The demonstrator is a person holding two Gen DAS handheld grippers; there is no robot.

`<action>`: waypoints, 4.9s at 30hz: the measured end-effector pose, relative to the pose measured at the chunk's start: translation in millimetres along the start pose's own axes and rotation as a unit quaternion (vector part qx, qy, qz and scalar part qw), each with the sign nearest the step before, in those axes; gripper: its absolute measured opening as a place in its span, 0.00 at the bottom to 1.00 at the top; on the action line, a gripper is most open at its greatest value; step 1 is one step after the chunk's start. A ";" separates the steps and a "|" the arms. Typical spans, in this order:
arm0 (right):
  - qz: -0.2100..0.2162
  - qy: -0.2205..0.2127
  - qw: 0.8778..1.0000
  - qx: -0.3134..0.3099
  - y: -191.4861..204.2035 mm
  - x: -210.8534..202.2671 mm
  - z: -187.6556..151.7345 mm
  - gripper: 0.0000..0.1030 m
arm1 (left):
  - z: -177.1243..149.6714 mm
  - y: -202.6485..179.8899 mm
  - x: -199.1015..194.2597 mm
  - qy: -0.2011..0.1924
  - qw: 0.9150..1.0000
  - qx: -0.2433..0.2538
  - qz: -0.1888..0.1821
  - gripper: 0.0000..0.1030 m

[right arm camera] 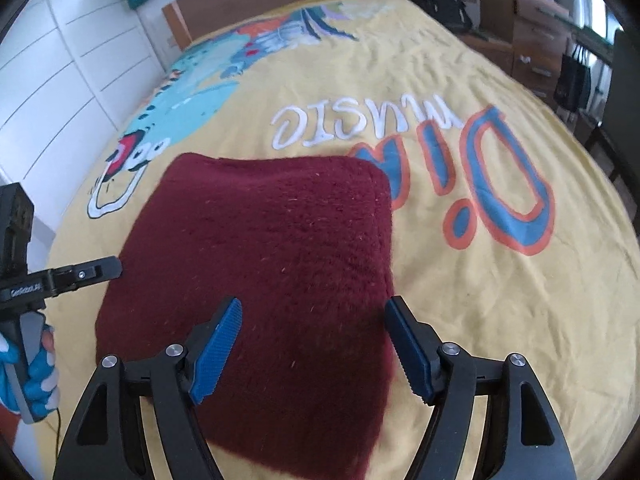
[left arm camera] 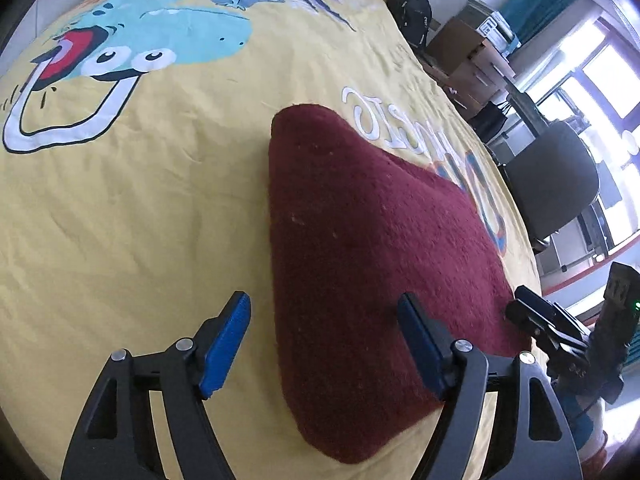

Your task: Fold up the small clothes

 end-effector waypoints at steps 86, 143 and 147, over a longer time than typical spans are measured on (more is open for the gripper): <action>-0.021 -0.086 0.994 -0.057 83.4 -134.8 -127.4 0.70 | -139.2 33.2 -206.4 -0.093 0.974 0.016 0.205 0.77; -0.043 -0.278 0.957 -0.064 96.0 -365.1 -278.0 1.00 | -269.1 -94.8 -390.2 -0.236 0.912 0.089 0.322 0.99; -0.046 -0.274 0.958 -0.066 94.6 -362.8 -279.4 1.00 | -269.3 -94.9 -390.6 -0.237 0.913 0.090 0.321 0.99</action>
Point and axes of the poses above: each gripper's, at about its wrist camera, not at the fingertips, and x roughly the way its jaws point, y to its left, z to its top, the point moved 9 cm from there along x, roughly the way its jaws point, and after that the axes turned 14 degrees about x, right-handed, at the moved point
